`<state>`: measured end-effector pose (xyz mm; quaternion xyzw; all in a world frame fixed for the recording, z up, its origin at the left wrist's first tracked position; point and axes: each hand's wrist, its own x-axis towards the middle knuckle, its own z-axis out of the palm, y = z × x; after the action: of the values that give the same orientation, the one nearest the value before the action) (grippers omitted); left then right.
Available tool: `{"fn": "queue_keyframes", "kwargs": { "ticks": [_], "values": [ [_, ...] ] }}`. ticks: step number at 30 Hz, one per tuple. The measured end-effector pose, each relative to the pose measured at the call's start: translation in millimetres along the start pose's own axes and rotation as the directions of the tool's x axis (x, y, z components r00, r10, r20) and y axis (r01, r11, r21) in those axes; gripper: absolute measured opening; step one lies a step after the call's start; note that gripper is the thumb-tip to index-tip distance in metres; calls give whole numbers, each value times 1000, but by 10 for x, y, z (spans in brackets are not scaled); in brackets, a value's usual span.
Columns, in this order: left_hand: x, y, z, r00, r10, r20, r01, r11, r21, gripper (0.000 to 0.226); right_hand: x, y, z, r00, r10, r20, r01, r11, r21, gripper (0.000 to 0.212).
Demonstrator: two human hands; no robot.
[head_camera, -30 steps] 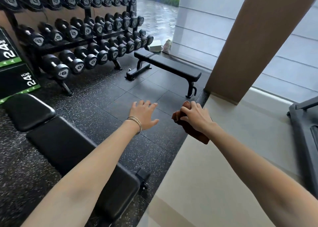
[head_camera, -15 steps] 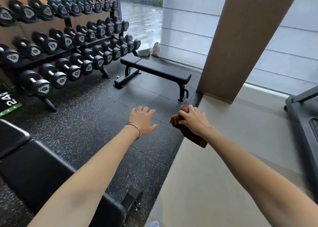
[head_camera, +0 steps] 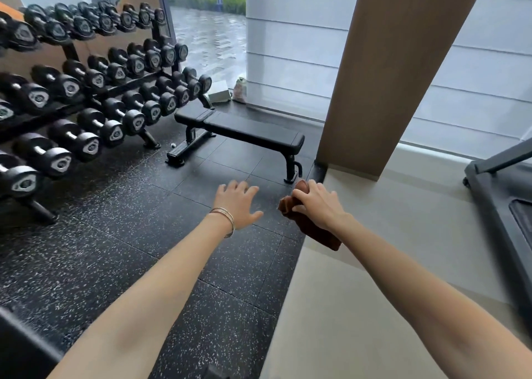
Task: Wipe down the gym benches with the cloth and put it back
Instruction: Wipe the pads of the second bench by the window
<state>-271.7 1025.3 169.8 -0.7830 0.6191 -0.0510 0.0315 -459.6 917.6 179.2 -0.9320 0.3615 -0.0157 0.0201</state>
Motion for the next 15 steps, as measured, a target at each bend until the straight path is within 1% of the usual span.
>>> {"fn": "queue_keyframes", "kwargs": {
  "ticks": [8,15],
  "values": [
    [1051,-76,273,995,-79,68,80,997,-9,70,1025,675,194,998,-40,56,41,999,-15,34],
    [2366,16,105,990,-139,23,140,989,-50,69,2199,1484,-49,996,-84,31,85,996,-37,35]
  ]
}}
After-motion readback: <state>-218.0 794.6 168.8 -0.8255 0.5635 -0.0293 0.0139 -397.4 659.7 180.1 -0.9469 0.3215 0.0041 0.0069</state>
